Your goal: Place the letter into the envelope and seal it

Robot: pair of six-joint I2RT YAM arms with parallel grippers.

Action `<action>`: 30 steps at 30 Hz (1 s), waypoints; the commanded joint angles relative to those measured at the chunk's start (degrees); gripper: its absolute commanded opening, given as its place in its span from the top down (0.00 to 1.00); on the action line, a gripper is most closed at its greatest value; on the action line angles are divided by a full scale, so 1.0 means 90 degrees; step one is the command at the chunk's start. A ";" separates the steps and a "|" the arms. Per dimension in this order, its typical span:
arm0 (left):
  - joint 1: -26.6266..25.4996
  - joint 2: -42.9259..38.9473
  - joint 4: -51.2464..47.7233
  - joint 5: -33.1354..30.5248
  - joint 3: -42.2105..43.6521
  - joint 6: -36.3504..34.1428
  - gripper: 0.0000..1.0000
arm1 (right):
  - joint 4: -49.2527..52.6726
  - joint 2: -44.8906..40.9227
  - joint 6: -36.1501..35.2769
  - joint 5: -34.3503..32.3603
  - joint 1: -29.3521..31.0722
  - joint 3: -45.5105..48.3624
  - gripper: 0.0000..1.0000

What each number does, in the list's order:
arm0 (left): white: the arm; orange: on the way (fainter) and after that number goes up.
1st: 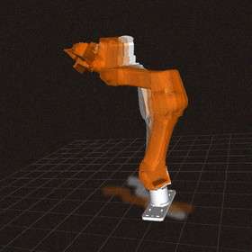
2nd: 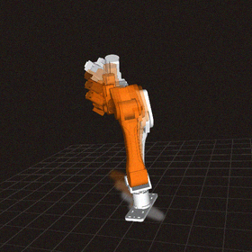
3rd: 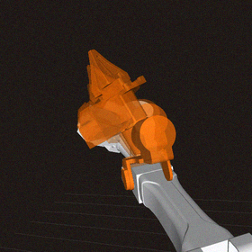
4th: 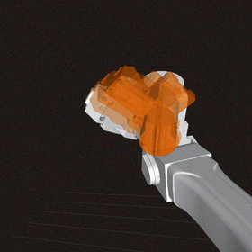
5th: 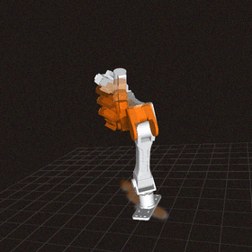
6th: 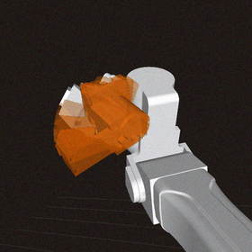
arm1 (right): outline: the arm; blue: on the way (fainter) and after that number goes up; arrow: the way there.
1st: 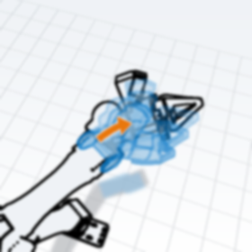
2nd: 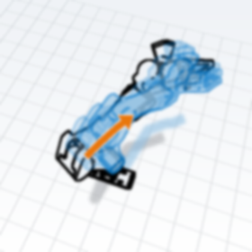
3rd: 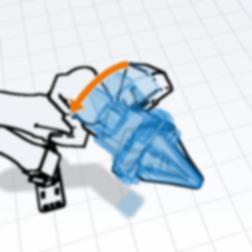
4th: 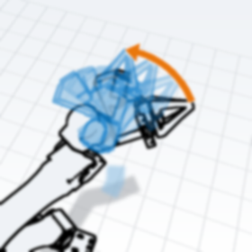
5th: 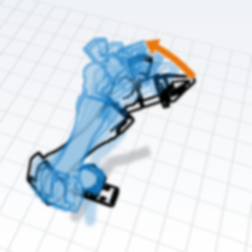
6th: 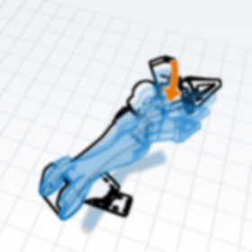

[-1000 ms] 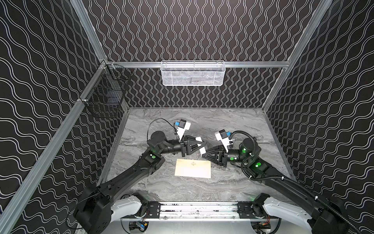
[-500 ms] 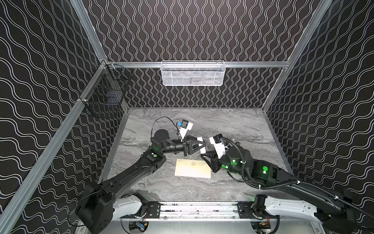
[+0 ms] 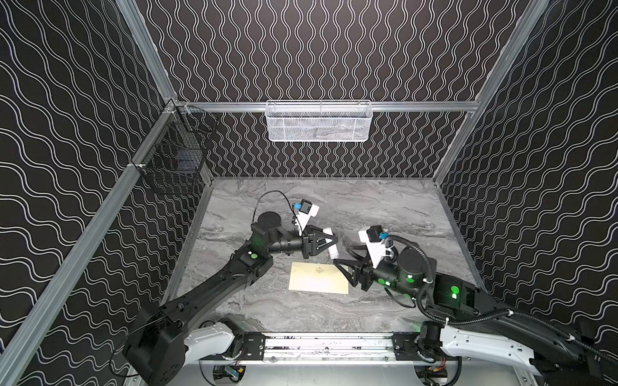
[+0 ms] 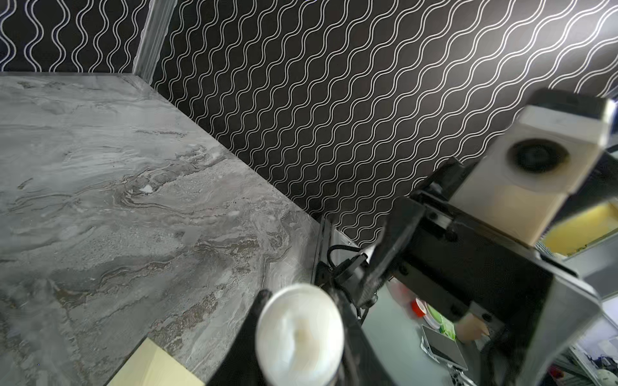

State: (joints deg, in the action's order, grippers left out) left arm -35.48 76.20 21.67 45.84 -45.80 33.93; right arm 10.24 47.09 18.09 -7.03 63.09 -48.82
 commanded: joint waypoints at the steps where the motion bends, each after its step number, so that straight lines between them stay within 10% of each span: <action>1: 0.0004 -0.0061 -0.0220 0.0398 -0.0148 -0.0453 1.00 | -0.0658 -0.0268 -0.0219 0.2257 -0.0780 0.0295 0.31; 11: 0.0000 -0.0190 0.0043 0.1398 -0.0234 -0.0488 1.00 | -0.2225 -0.0487 0.0161 0.4940 -0.2406 0.1365 0.29; 30: -0.0091 -0.0177 0.0283 0.1474 -0.0211 -0.0354 1.00 | -0.4523 0.1083 0.0911 0.6386 -0.2406 0.1545 0.60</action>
State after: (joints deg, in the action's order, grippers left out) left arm -36.34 74.56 22.61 58.98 -47.55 30.33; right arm -25.26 56.36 24.84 48.03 41.41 -34.92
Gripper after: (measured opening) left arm 0.283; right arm 0.403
